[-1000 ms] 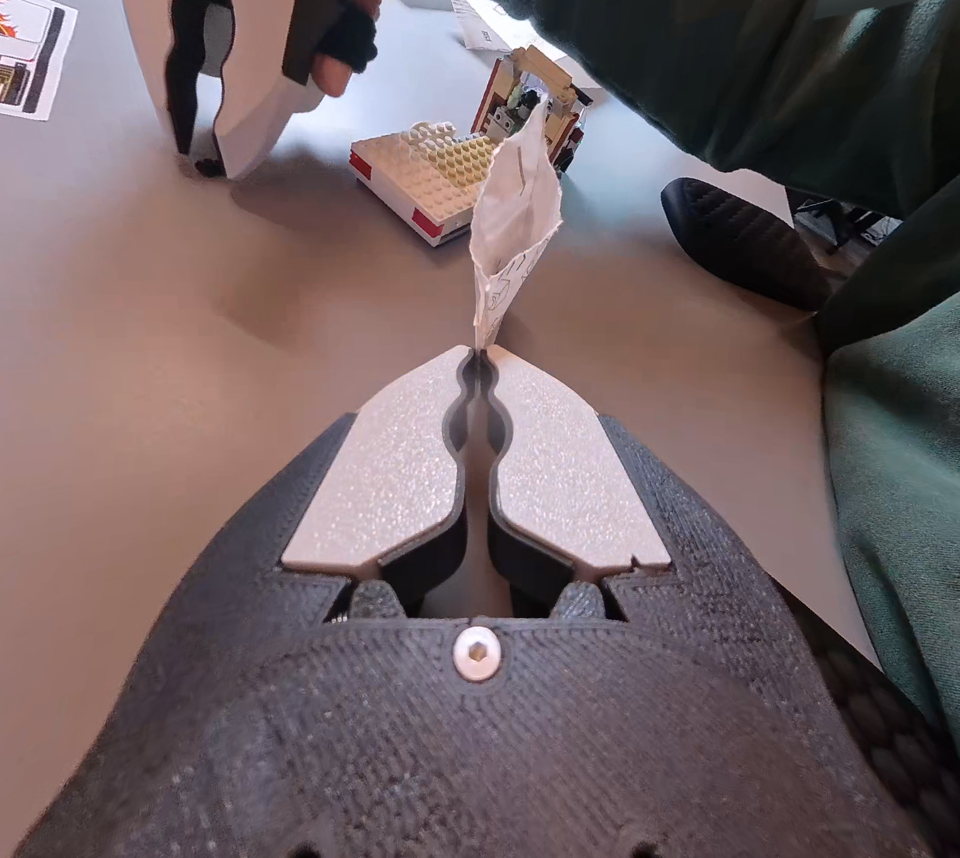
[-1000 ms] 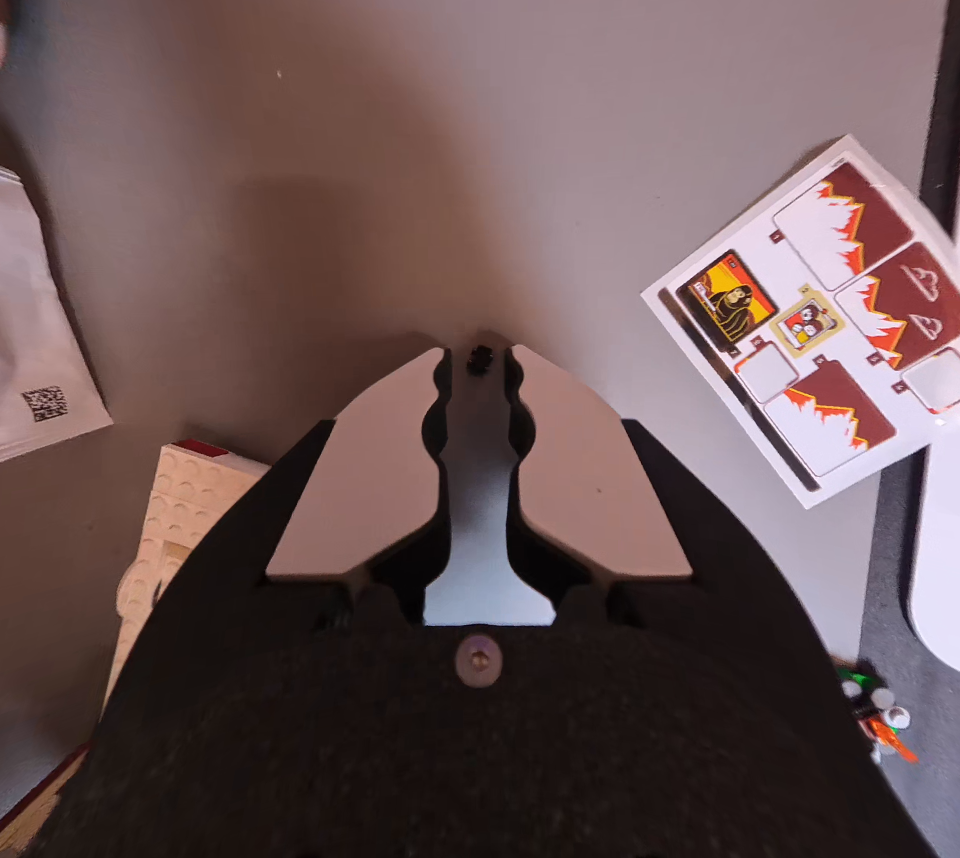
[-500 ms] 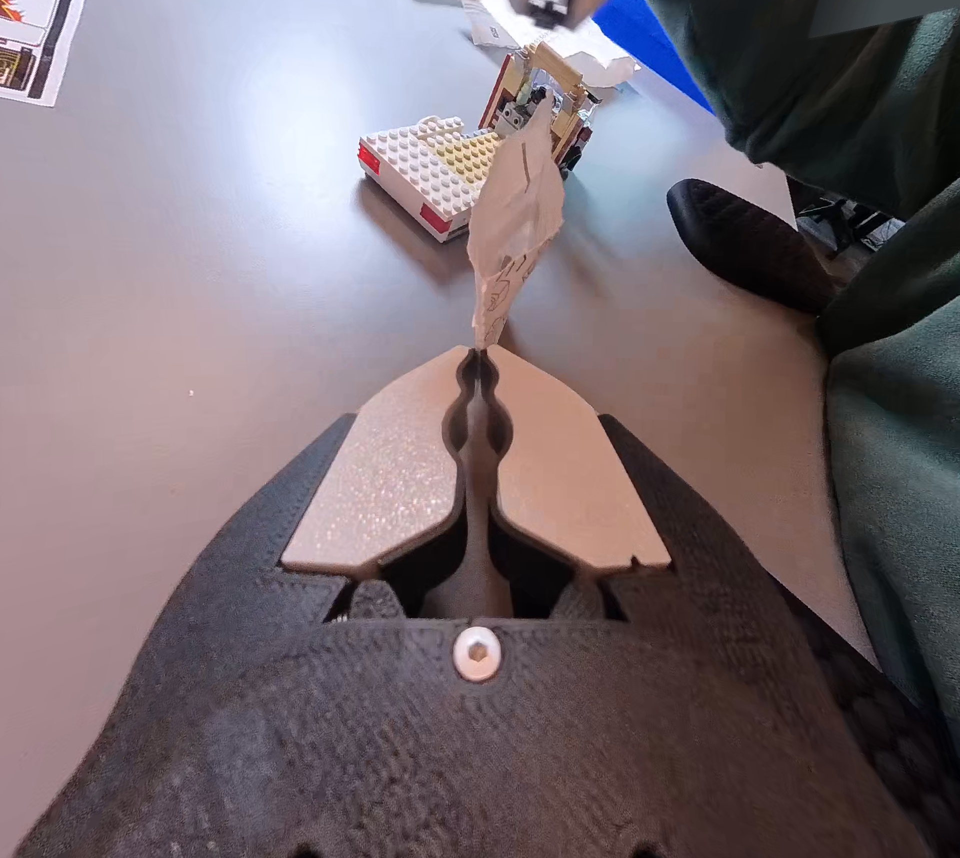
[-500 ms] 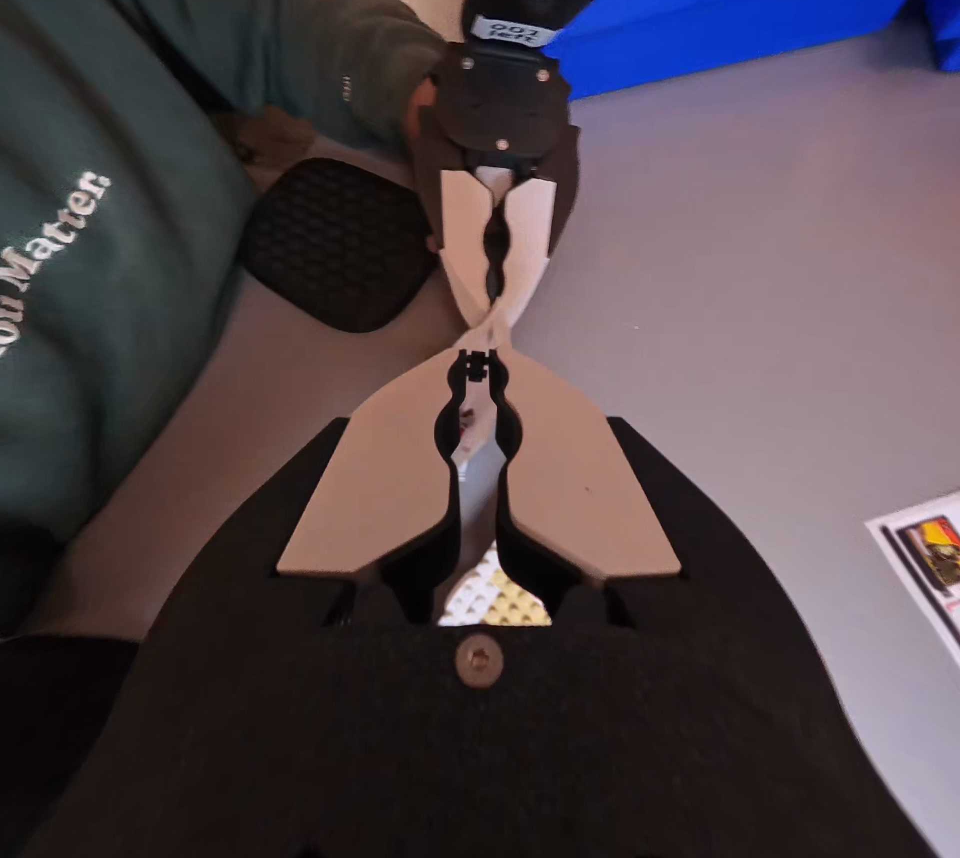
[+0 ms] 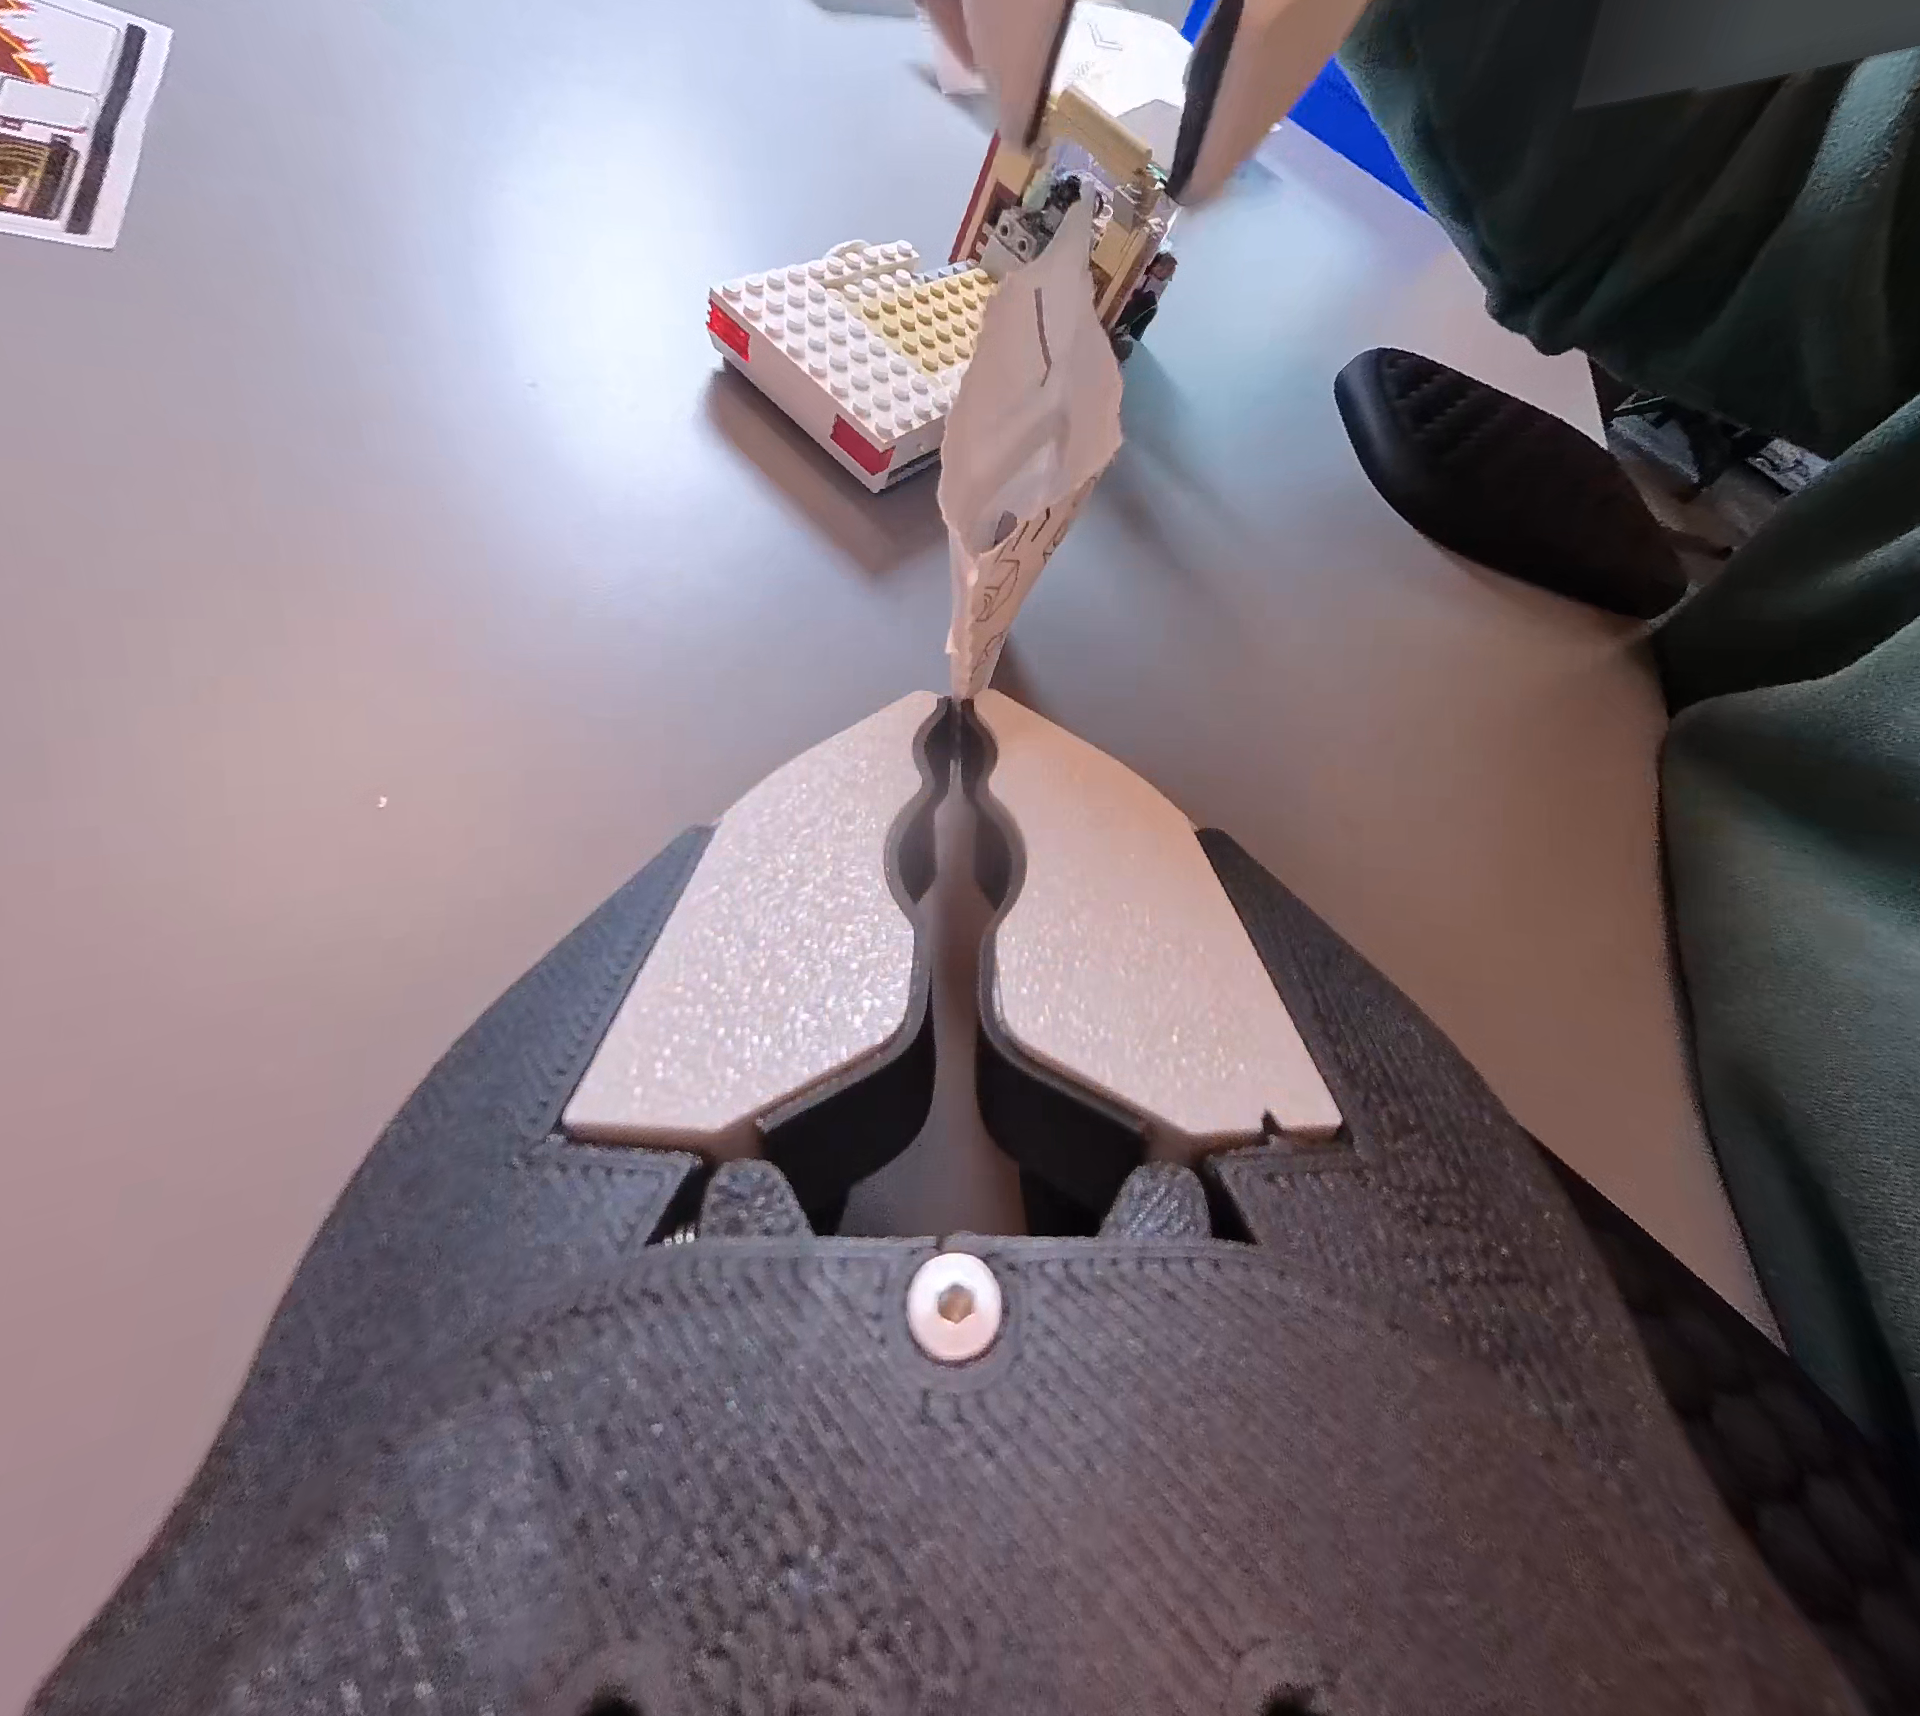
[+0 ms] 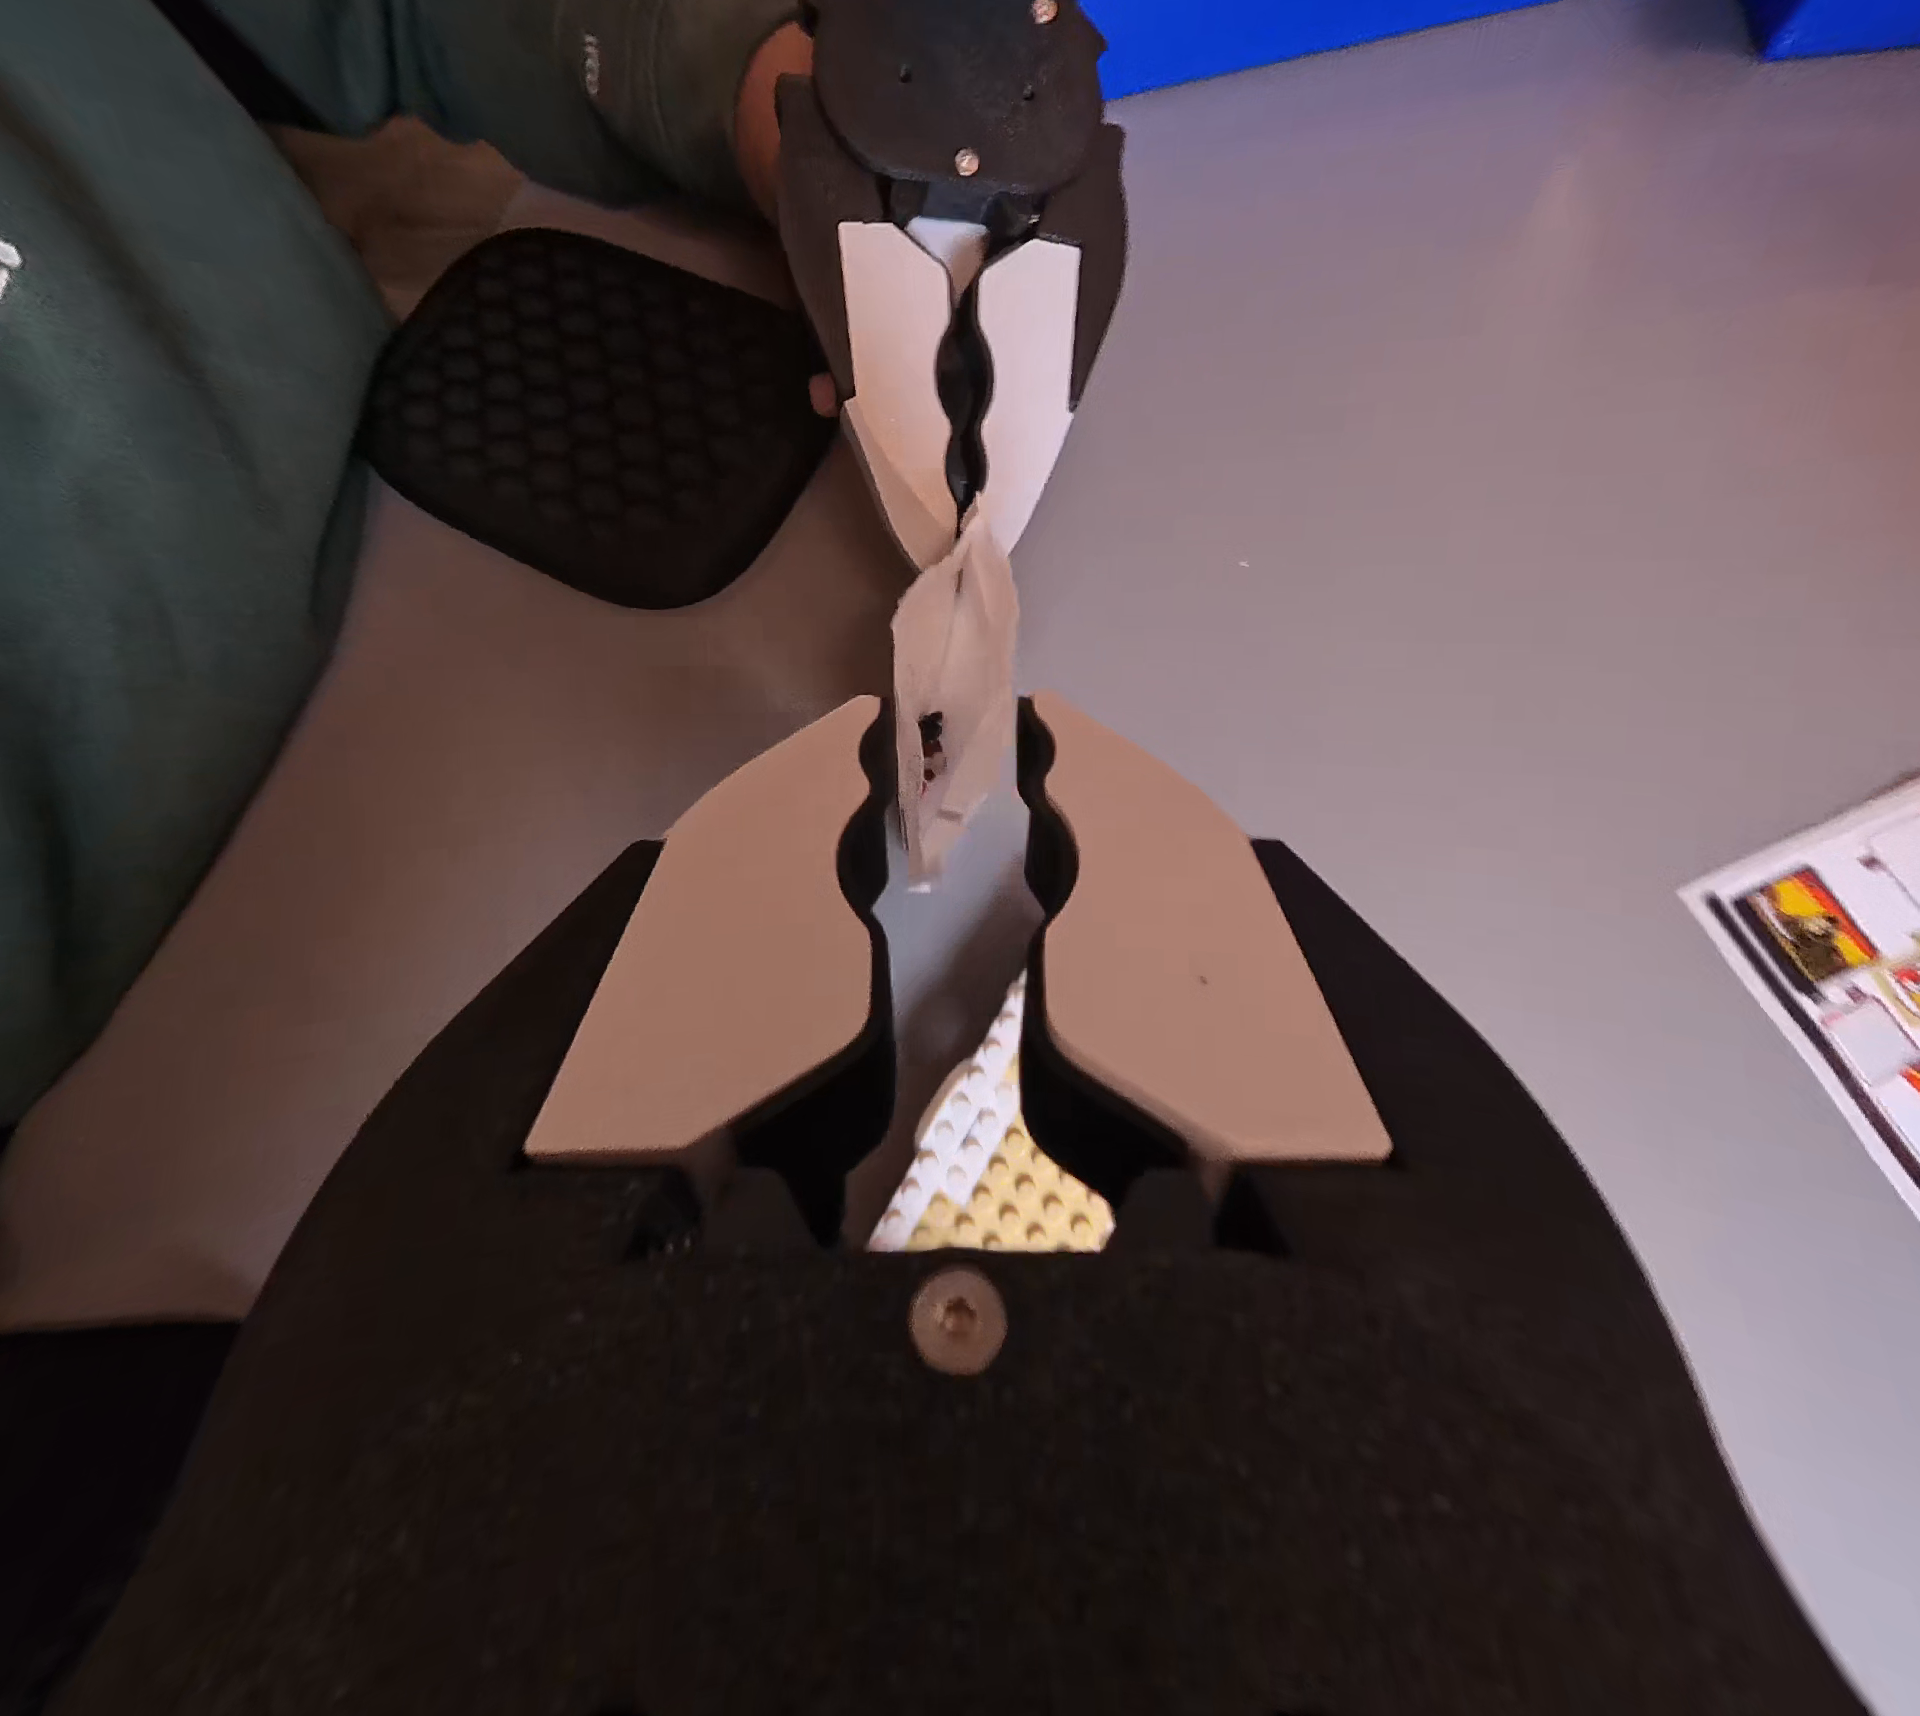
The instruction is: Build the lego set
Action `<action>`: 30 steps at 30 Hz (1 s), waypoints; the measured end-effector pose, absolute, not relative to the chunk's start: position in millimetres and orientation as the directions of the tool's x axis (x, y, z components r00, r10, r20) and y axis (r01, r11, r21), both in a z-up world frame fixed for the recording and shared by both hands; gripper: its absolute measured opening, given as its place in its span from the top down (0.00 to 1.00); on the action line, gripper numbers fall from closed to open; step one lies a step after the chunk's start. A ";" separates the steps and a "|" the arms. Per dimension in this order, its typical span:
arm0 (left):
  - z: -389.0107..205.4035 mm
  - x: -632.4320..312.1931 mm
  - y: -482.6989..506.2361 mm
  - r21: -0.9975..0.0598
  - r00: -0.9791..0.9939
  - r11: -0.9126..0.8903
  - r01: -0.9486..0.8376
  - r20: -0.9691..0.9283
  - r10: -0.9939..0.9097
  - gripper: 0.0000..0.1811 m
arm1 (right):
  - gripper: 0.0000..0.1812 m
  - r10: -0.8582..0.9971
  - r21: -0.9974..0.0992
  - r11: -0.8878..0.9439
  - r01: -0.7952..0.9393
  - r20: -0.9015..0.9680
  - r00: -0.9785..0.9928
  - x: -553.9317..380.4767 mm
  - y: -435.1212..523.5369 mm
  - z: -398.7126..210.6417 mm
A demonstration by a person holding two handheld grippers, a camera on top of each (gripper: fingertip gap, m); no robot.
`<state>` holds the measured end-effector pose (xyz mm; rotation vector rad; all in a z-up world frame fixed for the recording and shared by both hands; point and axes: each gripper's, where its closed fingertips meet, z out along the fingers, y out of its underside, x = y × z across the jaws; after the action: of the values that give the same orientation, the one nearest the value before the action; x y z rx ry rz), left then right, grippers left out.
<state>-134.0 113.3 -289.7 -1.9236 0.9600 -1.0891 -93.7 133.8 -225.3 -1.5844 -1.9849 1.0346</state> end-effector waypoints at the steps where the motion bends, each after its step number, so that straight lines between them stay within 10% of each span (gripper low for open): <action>1: -289.1 -135.5 114.6 -0.850 0.374 -0.462 -0.253 0.354 -0.857 0.99 | 0.88 0.957 -0.759 0.070 0.648 -0.131 -0.257 -88.7 139.4 -219.9; 10: -279.8 -138.0 118.0 -0.898 0.355 -0.372 -0.236 0.277 -0.893 1.00 | 0.80 0.980 -0.712 0.021 0.701 -0.125 -0.156 -62.0 136.2 -258.5; 14: -273.5 -133.2 113.2 -0.919 0.332 -0.322 -0.227 0.238 -0.913 1.00 | 1.00 0.986 -0.719 0.120 0.685 0.004 -0.167 -68.4 135.1 -259.4; 26: -225.0 -115.8 60.7 -0.985 0.100 0.012 -0.172 -0.030 -0.995 1.00 | 0.99 0.988 -0.834 0.128 0.536 0.061 -0.141 -48.2 75.4 -216.5; 30: -234.6 -100.5 46.1 -0.982 0.040 -0.024 -0.188 0.017 -0.999 1.00 | 0.76 0.999 -0.854 0.046 0.518 0.037 -0.029 -37.4 46.4 -244.8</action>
<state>-100.5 46.1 -234.6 -1.3807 1.3080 -1.1010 -37.4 46.4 -244.8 -1.5542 -1.6328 0.8798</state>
